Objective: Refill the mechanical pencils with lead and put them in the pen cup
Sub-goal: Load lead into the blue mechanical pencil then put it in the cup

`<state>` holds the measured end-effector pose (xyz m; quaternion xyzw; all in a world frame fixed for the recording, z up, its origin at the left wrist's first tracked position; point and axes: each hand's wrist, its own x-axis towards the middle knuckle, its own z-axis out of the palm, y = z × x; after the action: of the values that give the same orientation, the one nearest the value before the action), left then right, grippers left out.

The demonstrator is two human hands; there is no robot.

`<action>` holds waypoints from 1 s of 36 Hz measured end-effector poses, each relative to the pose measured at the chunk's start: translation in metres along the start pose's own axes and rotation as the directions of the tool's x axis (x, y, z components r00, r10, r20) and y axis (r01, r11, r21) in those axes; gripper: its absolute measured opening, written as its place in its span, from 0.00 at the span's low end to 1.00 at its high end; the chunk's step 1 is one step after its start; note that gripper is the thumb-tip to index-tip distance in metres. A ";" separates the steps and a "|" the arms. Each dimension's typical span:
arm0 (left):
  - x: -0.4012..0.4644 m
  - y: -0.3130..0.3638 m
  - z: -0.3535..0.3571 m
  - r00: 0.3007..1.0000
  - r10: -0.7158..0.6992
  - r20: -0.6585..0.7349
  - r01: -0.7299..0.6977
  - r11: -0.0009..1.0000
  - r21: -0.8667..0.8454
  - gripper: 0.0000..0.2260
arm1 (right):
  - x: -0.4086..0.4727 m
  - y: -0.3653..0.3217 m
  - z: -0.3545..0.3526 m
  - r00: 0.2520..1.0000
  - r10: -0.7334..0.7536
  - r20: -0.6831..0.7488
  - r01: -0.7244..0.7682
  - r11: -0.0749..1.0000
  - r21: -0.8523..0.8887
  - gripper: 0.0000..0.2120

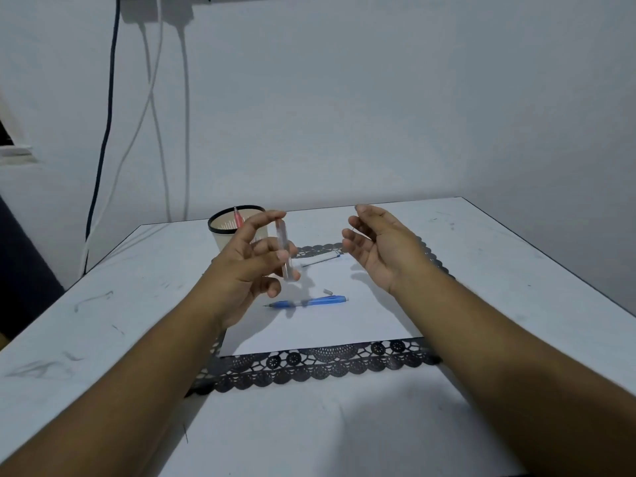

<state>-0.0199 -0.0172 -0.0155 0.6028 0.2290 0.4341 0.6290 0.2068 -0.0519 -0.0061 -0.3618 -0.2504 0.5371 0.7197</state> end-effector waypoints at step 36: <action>0.090 -0.044 0.031 0.997 0.074 0.036 -0.027 -0.113 0.993 0.16 | 0.017 -0.018 -0.021 0.992 -0.089 -0.090 0.087 0.996 -0.029 0.02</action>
<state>0.0640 0.0444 -0.0315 0.8719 0.4628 0.1516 -0.0501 0.2382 -0.0443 -0.0055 -0.3836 -0.2398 0.4845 0.7487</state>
